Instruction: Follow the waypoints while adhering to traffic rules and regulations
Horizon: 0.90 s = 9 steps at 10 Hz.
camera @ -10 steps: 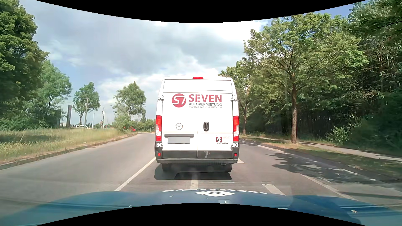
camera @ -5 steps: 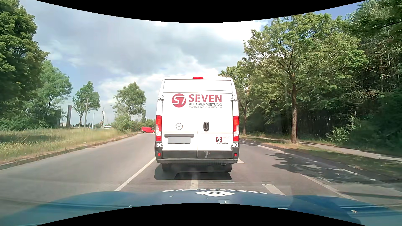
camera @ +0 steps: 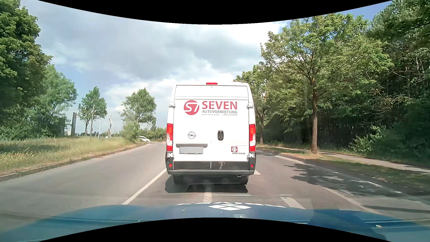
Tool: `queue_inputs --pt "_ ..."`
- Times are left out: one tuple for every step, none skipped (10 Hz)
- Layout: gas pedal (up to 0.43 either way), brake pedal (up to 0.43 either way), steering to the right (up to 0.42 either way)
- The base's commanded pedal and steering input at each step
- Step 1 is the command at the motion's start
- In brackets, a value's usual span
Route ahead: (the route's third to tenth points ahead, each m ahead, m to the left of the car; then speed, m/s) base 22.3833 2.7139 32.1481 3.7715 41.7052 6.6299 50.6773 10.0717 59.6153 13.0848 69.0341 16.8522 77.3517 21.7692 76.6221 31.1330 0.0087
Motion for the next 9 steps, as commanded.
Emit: queue_inputs --pt "0.000 0.256 -0.020" --pt "0.000 0.256 -0.020" --pt "0.000 0.256 -0.020" --pt "0.000 0.256 -0.020" --pt "0.000 0.256 -0.020" --pt "0.000 0.256 -0.020" --pt "0.000 0.256 -0.020" --pt "0.000 0.256 -0.020" --pt "0.000 0.256 -0.020"
